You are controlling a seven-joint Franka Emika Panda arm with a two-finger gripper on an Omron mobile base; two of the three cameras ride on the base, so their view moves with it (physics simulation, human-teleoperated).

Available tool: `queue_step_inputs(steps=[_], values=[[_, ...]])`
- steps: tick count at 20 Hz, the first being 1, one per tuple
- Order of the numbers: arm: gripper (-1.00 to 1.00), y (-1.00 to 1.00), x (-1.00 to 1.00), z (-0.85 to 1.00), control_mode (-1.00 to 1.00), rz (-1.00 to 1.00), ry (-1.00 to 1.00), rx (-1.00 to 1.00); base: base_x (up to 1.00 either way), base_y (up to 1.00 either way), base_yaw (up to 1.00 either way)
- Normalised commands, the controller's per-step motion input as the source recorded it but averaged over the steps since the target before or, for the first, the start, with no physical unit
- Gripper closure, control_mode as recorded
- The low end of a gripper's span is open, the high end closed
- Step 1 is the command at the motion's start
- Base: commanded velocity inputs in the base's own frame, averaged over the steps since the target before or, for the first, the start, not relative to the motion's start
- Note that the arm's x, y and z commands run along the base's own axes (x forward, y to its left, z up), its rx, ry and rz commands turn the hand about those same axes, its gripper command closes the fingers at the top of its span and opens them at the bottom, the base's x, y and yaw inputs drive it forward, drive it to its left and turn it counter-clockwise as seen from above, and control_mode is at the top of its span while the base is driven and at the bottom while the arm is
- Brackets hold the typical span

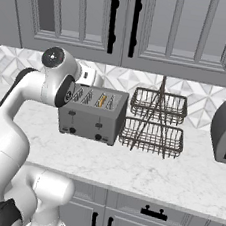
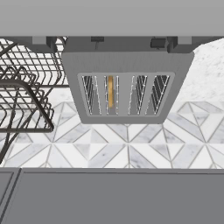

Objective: Start the toaster. Once the lever pops up, take the bread to the plate on the dining counter.

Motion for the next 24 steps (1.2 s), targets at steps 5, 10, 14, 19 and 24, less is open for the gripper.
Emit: queue_step_inputs(steps=[5, 10, 14, 19, 24], values=[[-1.0, 0.0, 0.0, 0.0, -1.0, 0.0, 0.0, 0.0, 0.0, 0.0, 0.0], [-1.0, 0.0, 0.0, 0.0, -1.0, 0.0, 0.0, 0.0, 0.0, 0.0, 0.0], [-1.0, 0.0, 0.0, 0.0, -1.0, 0.0, 0.0, 0.0, 0.0, 0.0, 0.0], [-1.0, 0.0, 0.0, 0.0, -1.0, 0.0, 0.0, 0.0, 0.0, 0.0, 0.0], [-1.0, 0.0, 0.0, 0.0, -1.0, 0.0, 0.0, 0.0, 0.0, 0.0, 0.0]])
